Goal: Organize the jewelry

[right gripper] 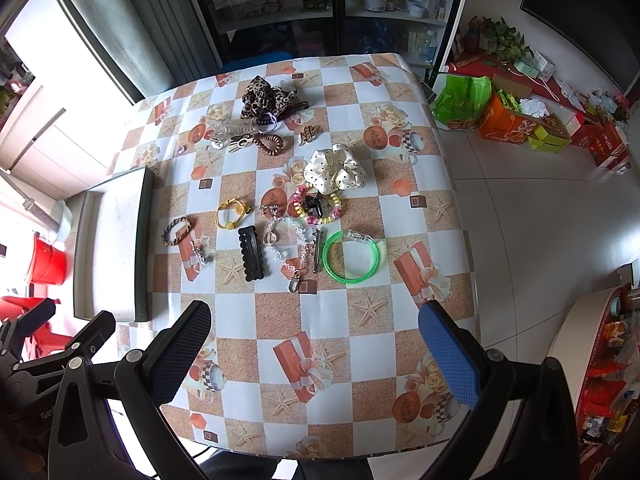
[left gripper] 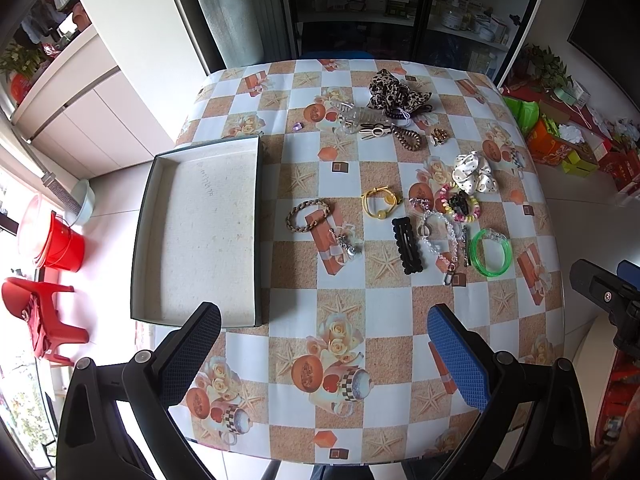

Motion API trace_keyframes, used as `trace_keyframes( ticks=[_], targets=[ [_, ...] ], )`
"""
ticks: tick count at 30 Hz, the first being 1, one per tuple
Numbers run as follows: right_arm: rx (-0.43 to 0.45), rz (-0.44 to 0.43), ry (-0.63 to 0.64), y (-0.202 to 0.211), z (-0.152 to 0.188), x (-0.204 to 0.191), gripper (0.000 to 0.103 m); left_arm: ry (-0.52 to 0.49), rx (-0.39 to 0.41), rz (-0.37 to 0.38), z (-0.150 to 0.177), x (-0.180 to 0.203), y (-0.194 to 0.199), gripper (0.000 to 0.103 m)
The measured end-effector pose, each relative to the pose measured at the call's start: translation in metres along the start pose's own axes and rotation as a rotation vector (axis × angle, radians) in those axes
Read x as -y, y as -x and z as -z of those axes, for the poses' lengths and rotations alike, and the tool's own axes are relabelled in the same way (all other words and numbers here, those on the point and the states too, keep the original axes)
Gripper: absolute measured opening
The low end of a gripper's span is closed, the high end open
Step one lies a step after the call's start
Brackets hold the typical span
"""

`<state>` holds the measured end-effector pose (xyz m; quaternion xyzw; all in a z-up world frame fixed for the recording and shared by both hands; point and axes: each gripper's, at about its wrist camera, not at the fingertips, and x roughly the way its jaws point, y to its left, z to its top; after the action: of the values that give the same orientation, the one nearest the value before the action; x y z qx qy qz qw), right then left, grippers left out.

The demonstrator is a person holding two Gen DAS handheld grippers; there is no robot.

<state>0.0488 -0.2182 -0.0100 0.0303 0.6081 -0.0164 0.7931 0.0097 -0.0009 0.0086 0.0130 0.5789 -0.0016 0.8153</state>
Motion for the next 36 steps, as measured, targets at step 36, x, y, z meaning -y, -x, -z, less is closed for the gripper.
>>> trace_keyframes(
  ticks=[36],
  targets=[
    [-0.085,-0.1,-0.093,-0.093,-0.001,0.041,0.103,0.05,-0.138,0.017,0.005,0.0,-0.092,0.103]
  ],
)
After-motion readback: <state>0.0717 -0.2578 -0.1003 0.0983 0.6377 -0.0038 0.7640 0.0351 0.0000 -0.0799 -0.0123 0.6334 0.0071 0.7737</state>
